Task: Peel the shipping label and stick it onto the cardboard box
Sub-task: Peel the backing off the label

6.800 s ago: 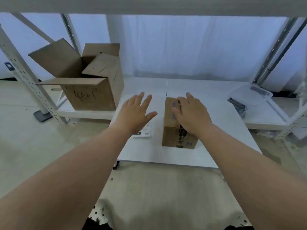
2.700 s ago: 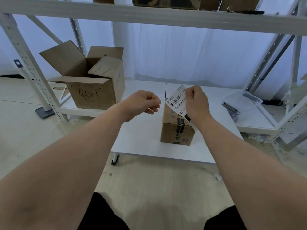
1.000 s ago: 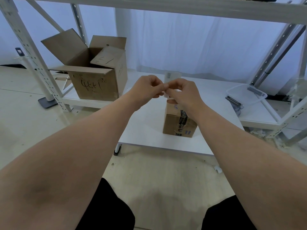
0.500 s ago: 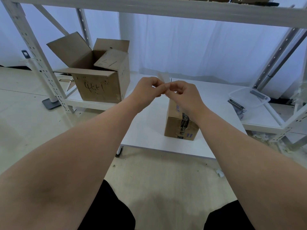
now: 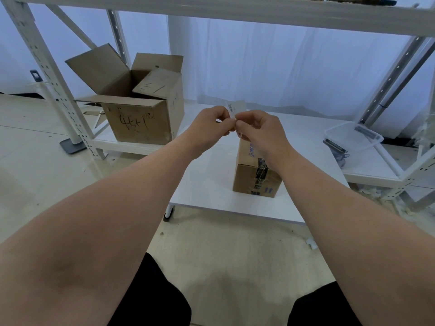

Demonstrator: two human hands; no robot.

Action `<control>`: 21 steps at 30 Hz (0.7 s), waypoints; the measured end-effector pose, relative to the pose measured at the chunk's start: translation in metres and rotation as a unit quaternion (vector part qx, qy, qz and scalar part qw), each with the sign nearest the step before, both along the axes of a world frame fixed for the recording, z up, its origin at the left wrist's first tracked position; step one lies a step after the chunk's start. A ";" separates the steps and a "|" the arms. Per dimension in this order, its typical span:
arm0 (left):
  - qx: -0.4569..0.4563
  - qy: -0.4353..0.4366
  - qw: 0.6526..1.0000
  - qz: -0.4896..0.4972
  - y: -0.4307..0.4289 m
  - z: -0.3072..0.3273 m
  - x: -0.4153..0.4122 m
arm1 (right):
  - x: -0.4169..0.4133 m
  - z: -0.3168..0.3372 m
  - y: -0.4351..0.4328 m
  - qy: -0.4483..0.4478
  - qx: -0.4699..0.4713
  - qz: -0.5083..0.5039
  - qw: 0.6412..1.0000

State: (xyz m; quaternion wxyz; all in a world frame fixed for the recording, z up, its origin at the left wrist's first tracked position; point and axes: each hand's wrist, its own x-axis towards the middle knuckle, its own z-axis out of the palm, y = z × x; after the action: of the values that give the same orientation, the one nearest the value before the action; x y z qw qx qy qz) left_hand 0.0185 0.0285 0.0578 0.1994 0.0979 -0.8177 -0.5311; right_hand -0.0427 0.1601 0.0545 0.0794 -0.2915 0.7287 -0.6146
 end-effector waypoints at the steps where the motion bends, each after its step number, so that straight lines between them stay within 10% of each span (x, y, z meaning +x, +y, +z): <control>1: 0.006 0.005 1.000 -0.006 0.001 0.000 0.000 | 0.000 0.000 0.000 -0.002 -0.004 0.000 1.000; 21: 0.041 -0.029 0.998 -0.047 0.006 0.004 0.001 | -0.001 0.000 0.001 -0.049 -0.033 -0.029 0.998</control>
State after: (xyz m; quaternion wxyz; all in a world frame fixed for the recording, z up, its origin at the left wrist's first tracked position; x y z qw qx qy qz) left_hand 0.0193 0.0345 0.0616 0.1464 0.0830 -0.8043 -0.5699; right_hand -0.0436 0.1611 0.0544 0.0875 -0.2419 0.7112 -0.6542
